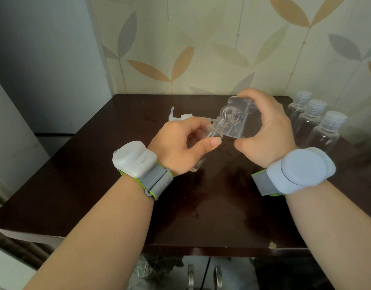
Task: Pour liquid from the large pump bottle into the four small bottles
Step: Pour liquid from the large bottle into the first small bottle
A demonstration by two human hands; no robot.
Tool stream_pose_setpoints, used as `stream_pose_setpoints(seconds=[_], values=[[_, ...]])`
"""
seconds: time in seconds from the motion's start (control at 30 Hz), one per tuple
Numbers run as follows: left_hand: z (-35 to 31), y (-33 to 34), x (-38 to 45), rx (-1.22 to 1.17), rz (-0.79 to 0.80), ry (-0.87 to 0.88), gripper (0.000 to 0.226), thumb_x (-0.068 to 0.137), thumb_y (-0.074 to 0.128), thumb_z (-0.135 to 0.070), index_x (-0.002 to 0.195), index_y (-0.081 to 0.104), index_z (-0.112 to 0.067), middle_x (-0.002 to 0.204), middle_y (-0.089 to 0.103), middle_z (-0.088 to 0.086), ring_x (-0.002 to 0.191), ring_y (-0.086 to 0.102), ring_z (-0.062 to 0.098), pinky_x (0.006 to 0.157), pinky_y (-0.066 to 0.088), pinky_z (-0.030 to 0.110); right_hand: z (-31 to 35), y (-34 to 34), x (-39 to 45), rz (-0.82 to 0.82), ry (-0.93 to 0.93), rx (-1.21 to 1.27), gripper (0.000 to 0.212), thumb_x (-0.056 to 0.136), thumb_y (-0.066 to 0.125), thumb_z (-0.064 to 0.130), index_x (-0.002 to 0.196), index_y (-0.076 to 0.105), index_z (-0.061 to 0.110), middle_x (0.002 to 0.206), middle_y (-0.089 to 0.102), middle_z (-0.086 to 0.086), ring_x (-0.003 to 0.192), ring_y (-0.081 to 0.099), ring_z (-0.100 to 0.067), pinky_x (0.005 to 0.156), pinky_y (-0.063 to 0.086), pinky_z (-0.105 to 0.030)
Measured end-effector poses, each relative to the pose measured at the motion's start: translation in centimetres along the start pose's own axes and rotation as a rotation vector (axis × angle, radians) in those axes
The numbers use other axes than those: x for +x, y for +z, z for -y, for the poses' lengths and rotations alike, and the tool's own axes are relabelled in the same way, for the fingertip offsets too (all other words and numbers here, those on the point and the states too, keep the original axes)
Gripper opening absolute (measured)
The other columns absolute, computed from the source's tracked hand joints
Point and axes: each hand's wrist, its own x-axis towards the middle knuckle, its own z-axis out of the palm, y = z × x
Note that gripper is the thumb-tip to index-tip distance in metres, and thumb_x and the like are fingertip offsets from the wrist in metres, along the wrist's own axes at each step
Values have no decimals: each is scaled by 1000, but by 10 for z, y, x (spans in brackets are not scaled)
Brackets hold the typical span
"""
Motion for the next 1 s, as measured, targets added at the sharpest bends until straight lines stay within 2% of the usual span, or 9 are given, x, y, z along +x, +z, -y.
stream_pose_setpoints(seconds=[0.1, 0.3, 0.47, 0.63, 1.0], values=[[0, 0, 0, -2, -6, 2, 34, 73, 56, -41, 94, 65, -15, 71, 62, -1, 57, 47, 1, 58, 38, 13, 0, 0, 0, 4, -5, -2, 60, 54, 64, -10, 110, 55, 11, 95, 47, 4, 85, 30, 2, 92, 35, -46], [0, 1, 0, 2, -13, 5, 34, 73, 56, -40, 94, 65, -15, 65, 55, -11, 56, 46, -1, 58, 37, 11, -1, 0, 1, -11, 11, 0, 61, 54, 63, -11, 109, 56, 13, 96, 47, 3, 85, 31, 1, 92, 35, -46], [1, 1, 0, 1, -14, 9, 32, 74, 56, -40, 93, 64, -16, 65, 55, -9, 56, 46, 0, 58, 38, 13, -1, 1, 0, -7, 5, 3, 61, 54, 64, -11, 109, 56, 12, 95, 47, 2, 84, 30, 2, 92, 35, -47], [1, 1, 0, -4, -17, 7, 33, 74, 56, -40, 94, 65, -16, 66, 55, -11, 59, 47, 2, 59, 40, 18, 0, 1, 0, -4, -4, 6, 61, 53, 64, -11, 109, 56, 10, 94, 47, 2, 84, 31, 3, 91, 36, -49], [1, 1, 0, -5, -6, 10, 32, 75, 56, -39, 94, 65, -14, 68, 59, -2, 60, 49, 3, 59, 40, 16, -1, 1, 0, 1, -12, 9, 61, 53, 64, -11, 110, 56, 9, 94, 47, 2, 84, 30, 5, 91, 36, -50]])
